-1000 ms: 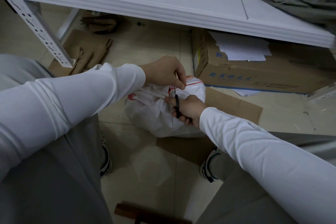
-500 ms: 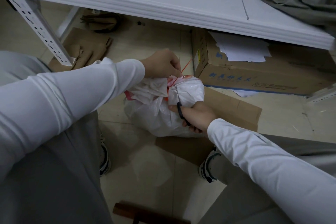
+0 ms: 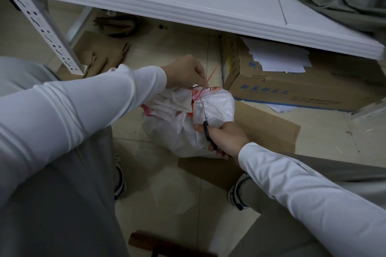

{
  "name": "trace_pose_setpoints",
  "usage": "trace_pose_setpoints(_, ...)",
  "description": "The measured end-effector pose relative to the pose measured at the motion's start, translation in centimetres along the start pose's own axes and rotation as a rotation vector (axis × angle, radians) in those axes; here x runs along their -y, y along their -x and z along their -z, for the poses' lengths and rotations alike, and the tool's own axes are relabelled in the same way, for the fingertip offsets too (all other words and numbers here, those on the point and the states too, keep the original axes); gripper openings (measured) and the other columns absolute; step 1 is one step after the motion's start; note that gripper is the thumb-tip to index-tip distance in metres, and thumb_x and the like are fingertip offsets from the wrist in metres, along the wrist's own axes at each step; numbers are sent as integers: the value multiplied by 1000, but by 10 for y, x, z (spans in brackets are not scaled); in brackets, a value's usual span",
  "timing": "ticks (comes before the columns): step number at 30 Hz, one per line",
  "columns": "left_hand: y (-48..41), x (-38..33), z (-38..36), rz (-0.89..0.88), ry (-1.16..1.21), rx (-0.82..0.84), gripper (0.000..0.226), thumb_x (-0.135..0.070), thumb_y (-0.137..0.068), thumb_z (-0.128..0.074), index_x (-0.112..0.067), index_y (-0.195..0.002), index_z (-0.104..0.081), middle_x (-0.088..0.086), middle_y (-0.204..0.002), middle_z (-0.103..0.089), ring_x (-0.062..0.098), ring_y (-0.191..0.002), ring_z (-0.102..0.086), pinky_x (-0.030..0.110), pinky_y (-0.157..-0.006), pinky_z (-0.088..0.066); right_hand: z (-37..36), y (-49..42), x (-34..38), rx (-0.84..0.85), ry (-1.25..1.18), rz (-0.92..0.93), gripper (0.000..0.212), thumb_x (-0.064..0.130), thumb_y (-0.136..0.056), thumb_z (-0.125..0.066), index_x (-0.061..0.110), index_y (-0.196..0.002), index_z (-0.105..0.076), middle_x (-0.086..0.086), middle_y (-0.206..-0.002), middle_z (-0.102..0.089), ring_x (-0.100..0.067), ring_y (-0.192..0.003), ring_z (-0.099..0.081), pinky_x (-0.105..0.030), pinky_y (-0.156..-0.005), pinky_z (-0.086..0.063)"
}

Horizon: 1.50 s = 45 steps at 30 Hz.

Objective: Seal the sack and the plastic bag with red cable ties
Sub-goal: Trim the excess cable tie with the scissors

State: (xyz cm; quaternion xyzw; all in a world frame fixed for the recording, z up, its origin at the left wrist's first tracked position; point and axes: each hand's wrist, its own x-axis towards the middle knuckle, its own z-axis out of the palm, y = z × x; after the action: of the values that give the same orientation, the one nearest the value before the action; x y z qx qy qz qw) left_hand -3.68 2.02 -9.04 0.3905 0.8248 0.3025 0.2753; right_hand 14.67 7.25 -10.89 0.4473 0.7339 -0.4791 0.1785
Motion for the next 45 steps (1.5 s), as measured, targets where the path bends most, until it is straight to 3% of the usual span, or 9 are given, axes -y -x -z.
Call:
trace_pose_setpoints(4,0,0,-1,4,7,-2,7,-12,-81,-72,-15,-75,-70,3,-84,-68,17,-81,-61,31,-73,-55,-1,3,-1,-4,10,24,55,60,-74,-67,6,-84,-64,-7,-69,-69,-17,-41,-50,-22,-43,-37)
trace_pose_setpoints(14,3,-6,-3,12,31,5,5,-19,-80,-75,-19,-77,-71,1,-86,-69,13,-81,-60,17,-60,-42,-6,4,2,13,-12,26,58,62,-77,-64,5,-90,-66,-6,-66,-66,-17,-42,-49,-22,-41,-36)
trace_pose_setpoints(18,4,-6,-6,-11,30,13,5,-19,-78,-77,-19,-75,-73,1,-86,-72,15,-86,-64,18,-65,-46,-5,0,5,22,-66,-7,51,62,-78,-63,11,-81,-62,-6,-65,-66,-16,-43,-49,-19,-40,-34)
trace_pose_setpoints(24,6,-9,-11,-81,5,29,5,-17,-75,-79,-16,-72,-74,2,-79,-71,14,-80,-63,24,-67,-50,-3,-3,20,76,-123,-46,48,58,-80,-62,10,-78,-59,-5,-61,-63,-15,-41,-44,-19,-42,-31)
trace_pose_setpoints(29,5,-11,-13,-129,-43,31,12,-21,-73,-80,-17,-67,-72,6,-78,-71,17,-75,-62,13,-56,-41,-5,-7,25,99,-190,-32,48,59,-79,-62,11,-79,-59,-6,-63,-63,-14,-39,-43,-18,-41,-29)
trace_pose_setpoints(34,5,-12,-13,-154,-69,62,11,-21,-75,-79,-14,-71,-73,9,-82,-71,21,-76,-63,17,-59,-43,-7,-10,24,66,-180,-18,48,59,-79,-62,11,-76,-59,-8,-65,-64,-16,-41,-45,-20,-42,-31)
trace_pose_setpoints(45,6,-15,-13,-196,-82,101,13,-22,-76,-79,-12,-71,-73,11,-81,-70,22,-75,-63,21,-62,-45,-3,-6,28,143,-238,-62,50,63,-78,-59,16,-95,-59,-9,-78,-59,-17,-46,-48,-18,-44,-28)
